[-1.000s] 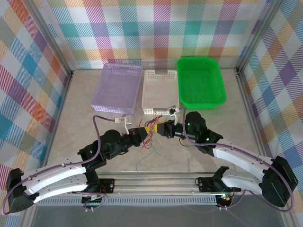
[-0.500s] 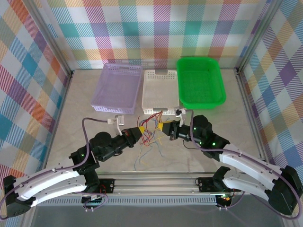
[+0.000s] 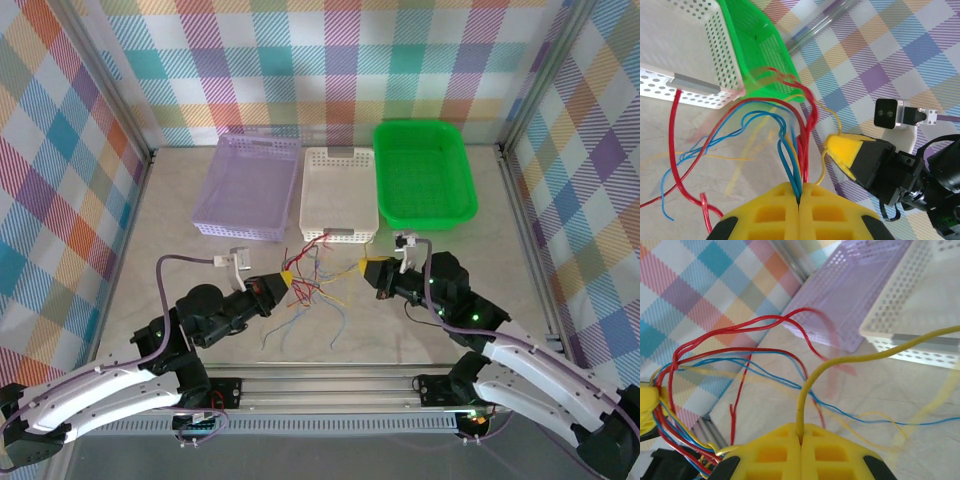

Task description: Untangle the cables

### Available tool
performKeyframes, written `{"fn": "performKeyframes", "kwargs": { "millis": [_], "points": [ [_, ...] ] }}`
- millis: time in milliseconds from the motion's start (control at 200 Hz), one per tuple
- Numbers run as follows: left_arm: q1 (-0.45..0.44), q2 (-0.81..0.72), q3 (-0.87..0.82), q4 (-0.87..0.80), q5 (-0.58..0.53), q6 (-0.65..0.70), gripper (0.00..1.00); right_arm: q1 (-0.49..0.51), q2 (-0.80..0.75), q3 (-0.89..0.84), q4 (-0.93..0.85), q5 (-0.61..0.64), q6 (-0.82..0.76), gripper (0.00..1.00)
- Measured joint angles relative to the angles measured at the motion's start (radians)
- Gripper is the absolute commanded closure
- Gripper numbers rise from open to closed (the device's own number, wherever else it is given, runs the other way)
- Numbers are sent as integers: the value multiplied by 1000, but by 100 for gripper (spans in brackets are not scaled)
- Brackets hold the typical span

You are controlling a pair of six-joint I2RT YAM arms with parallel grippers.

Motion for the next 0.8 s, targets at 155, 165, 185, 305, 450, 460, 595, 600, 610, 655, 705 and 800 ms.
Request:
{"fn": "performKeyframes", "kwargs": {
  "millis": [155,165,185,305,450,460,595,600,610,655,705,800],
  "points": [
    [7,-11,10,-52,-8,21,100,-53,-54,0,-88,16,-5,100],
    [8,-11,12,-56,-8,22,100,-57,-56,0,-94,16,-5,100],
    [9,-12,15,-64,-9,24,100,-66,-61,0,-106,16,-5,100],
    [16,-18,40,-113,-18,47,100,-116,-75,3,-180,26,-8,100],
    [29,-24,66,-176,-26,74,100,-165,-80,27,-270,53,-11,100],
    [30,-24,68,-181,-27,75,100,-168,-81,30,-276,56,-11,100],
    [50,-28,89,-238,-35,101,100,-200,-96,68,-345,84,-12,100],
    [51,-28,91,-240,-36,104,100,-201,-97,70,-348,85,-13,100],
    [53,-28,92,-243,-37,105,100,-203,-97,72,-352,87,-14,100],
    [62,-28,99,-258,-41,115,100,-212,-100,89,-376,95,-19,100],
    [72,-28,104,-272,-44,126,100,-219,-101,101,-396,107,-24,100],
    [93,-28,111,-299,-44,144,100,-237,-105,122,-442,129,-34,100]
  ]
}}
